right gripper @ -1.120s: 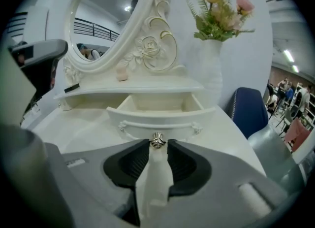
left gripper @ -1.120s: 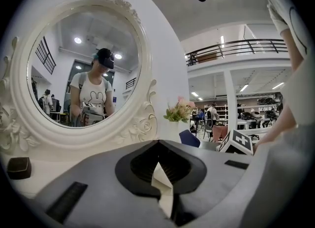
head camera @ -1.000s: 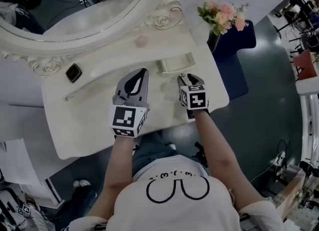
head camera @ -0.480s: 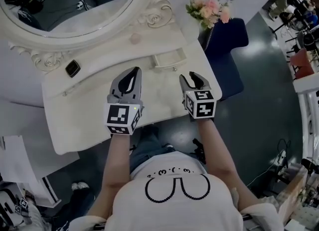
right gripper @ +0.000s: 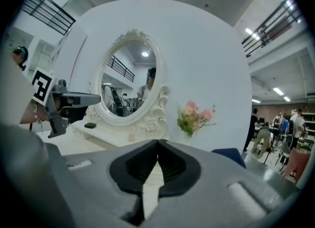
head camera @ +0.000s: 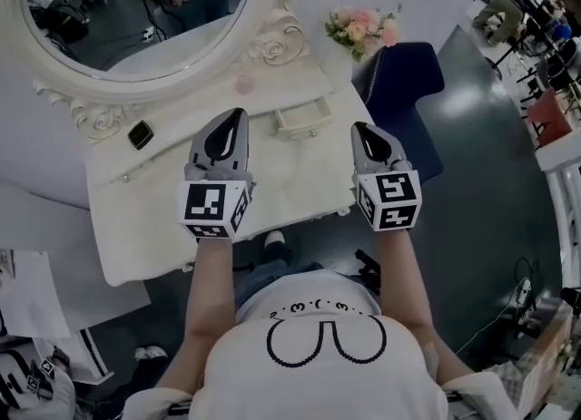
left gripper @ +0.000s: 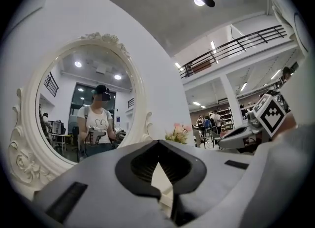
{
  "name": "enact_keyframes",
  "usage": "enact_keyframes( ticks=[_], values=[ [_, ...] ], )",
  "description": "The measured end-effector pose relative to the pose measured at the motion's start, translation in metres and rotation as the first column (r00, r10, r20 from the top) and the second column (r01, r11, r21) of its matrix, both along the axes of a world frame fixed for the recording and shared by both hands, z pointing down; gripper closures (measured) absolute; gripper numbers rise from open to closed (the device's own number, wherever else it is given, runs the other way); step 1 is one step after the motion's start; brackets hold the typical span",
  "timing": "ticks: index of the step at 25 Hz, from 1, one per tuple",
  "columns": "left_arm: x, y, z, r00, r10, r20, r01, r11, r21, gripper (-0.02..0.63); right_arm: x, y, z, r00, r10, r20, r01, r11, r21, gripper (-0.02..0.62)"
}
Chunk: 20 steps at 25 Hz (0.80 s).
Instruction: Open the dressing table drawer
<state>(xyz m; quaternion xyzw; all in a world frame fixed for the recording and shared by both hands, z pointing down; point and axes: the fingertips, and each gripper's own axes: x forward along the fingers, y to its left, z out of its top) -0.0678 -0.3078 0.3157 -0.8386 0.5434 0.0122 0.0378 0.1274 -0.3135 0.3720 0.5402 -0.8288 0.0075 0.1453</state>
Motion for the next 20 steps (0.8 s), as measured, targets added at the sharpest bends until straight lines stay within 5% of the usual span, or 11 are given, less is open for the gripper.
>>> enact_keyframes(
  ticks=[9,20],
  values=[
    [0.005,0.005,-0.056,0.999,-0.008,0.031,0.004,0.992,0.126,0.607,0.012,0.014,-0.094,0.999,-0.013,0.031,0.006,0.979,0.203,0.595],
    [0.009,0.007,-0.077,0.999,-0.02,0.029,0.014,0.985,0.17,0.607,0.013,0.023,-0.12,0.999,-0.022,0.03,0.013,0.965,0.263,0.595]
  ],
)
